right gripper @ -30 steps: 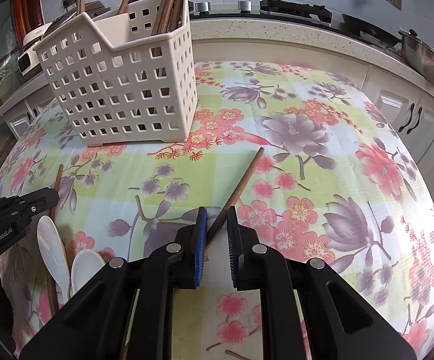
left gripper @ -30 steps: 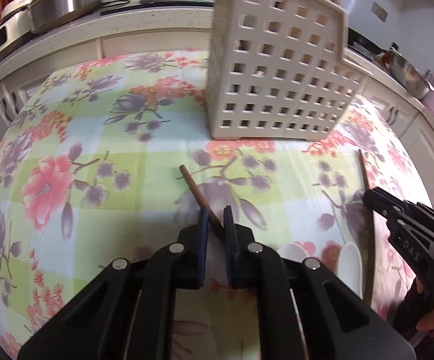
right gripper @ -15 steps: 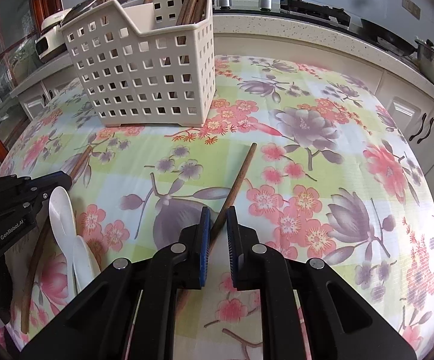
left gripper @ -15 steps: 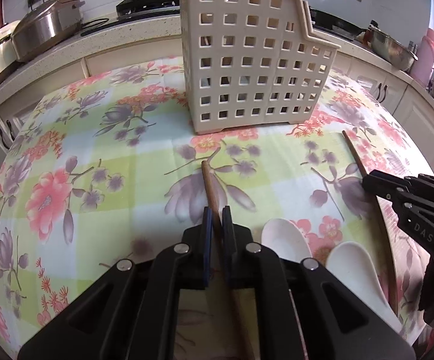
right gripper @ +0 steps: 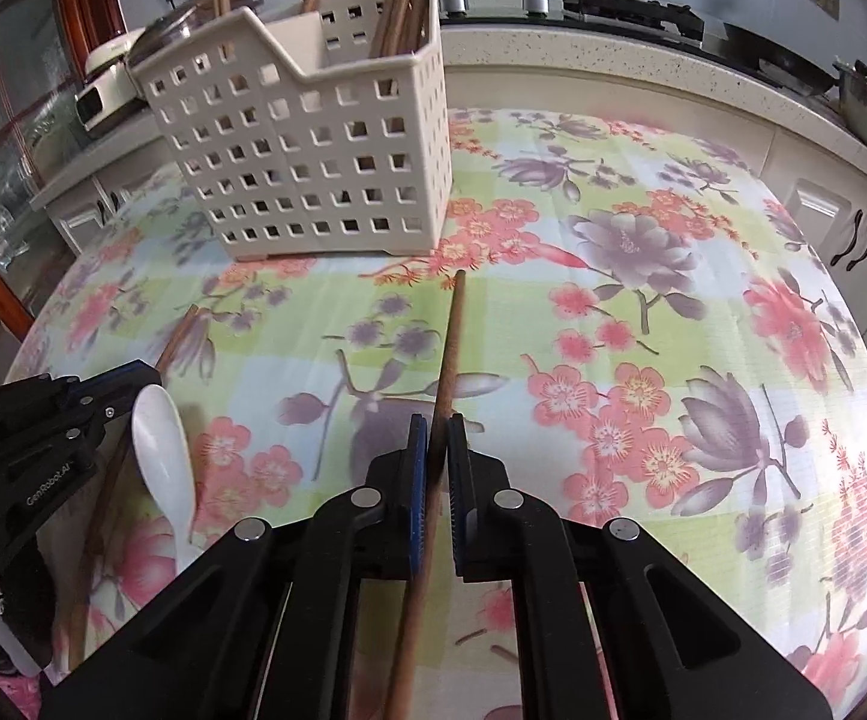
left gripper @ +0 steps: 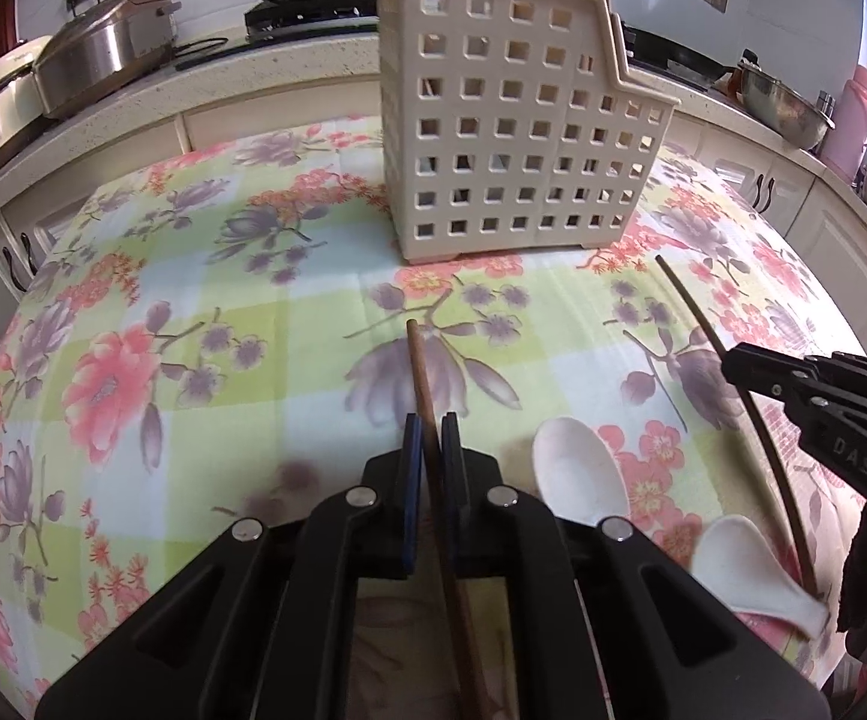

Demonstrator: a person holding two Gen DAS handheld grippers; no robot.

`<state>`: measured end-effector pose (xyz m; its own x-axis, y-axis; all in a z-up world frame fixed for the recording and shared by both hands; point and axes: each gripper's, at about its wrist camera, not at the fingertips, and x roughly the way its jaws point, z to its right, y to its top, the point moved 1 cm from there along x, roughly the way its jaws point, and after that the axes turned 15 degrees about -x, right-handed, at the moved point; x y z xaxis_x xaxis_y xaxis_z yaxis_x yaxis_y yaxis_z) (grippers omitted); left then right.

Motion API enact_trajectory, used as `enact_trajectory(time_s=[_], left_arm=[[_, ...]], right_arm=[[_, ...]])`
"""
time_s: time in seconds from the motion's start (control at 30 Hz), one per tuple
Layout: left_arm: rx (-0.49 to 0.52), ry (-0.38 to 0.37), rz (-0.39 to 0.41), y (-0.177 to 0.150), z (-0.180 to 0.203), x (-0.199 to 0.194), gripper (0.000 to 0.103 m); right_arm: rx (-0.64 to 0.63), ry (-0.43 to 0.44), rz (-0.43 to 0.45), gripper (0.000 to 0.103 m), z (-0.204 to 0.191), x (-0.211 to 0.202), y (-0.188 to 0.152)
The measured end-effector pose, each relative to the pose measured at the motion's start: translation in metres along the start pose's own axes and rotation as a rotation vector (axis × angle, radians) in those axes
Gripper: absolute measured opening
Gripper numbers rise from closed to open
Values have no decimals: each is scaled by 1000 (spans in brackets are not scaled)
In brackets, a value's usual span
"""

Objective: Organize utensils
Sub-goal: 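Close the left gripper on one chopstick while the right gripper grasps another, then lift both held chopsticks upright and carry them over the white basket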

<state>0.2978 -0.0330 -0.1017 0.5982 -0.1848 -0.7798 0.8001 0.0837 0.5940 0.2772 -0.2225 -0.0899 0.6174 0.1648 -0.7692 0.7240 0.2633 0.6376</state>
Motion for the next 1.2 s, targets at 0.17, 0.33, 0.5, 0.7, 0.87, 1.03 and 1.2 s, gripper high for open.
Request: enact_trajectory(time_s=[0.17, 0.33, 0.5, 0.7, 0.87, 1.03, 1.2], left_arm=[[-20, -11, 34, 3, -5, -16, 7], [-44, -33, 81, 6, -11, -38, 6], [-49, -41, 138, 7, -11, -63, 6], [-45, -57, 220, 9, -7, -95, 6], [-24, -65, 289, 10, 0, -120, 6], [-18, -74, 333, 10, 3, -137, 6], [-11, -77, 373, 11, 6, -152, 6]], right_arm=[[-1, 5, 46, 7, -5, -17, 4], [8, -1, 109, 7, -7, -38, 7], [-1, -16, 184, 7, -9, -63, 7], [-14, -59, 258, 7, -9, -90, 9], [-27, -94, 313, 7, -9, -108, 7], [-26, -113, 368, 7, -8, -125, 8], [-29, -130, 399, 6, -9, -137, 10]])
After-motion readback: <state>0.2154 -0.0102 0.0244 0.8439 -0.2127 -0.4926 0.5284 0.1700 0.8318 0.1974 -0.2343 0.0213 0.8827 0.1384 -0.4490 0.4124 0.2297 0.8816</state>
